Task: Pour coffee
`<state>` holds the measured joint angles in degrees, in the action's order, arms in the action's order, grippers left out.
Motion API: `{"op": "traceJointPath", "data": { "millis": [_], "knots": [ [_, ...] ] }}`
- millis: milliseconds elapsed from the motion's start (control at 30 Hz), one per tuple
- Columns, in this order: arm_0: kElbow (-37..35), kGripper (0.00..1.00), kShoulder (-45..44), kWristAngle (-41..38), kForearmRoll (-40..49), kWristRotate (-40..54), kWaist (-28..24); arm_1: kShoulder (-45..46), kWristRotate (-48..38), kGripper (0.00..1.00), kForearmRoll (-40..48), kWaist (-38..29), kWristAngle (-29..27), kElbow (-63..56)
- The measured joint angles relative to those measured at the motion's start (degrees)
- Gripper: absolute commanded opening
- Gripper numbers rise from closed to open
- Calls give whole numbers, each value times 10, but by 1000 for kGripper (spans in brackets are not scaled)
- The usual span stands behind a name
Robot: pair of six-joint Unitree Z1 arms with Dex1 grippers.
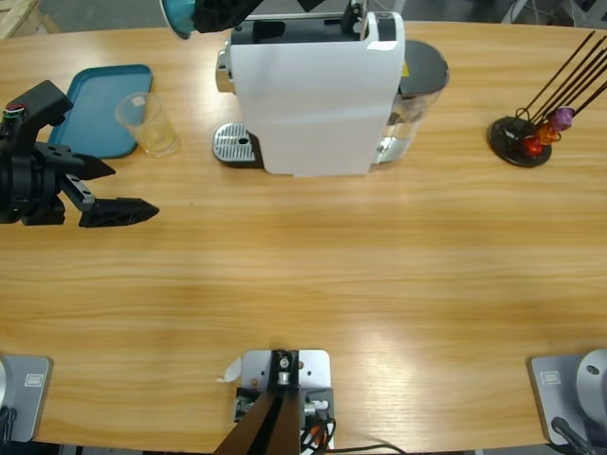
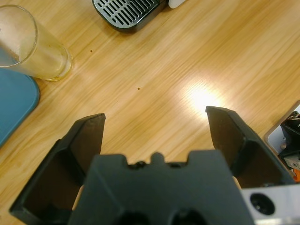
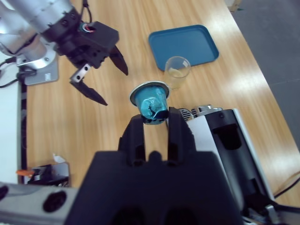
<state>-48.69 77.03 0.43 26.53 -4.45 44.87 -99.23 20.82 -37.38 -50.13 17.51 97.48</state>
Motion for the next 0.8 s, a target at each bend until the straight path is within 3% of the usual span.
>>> {"op": "traceJointPath", "data": {
  "millis": [300,800],
  "knots": [
    [0,931,0,-4,0,0,0,-10,13,0,0,5,-41,3],
    [0,931,0,-4,0,0,0,-35,40,0,9,54,-43,3]
  ]
}}
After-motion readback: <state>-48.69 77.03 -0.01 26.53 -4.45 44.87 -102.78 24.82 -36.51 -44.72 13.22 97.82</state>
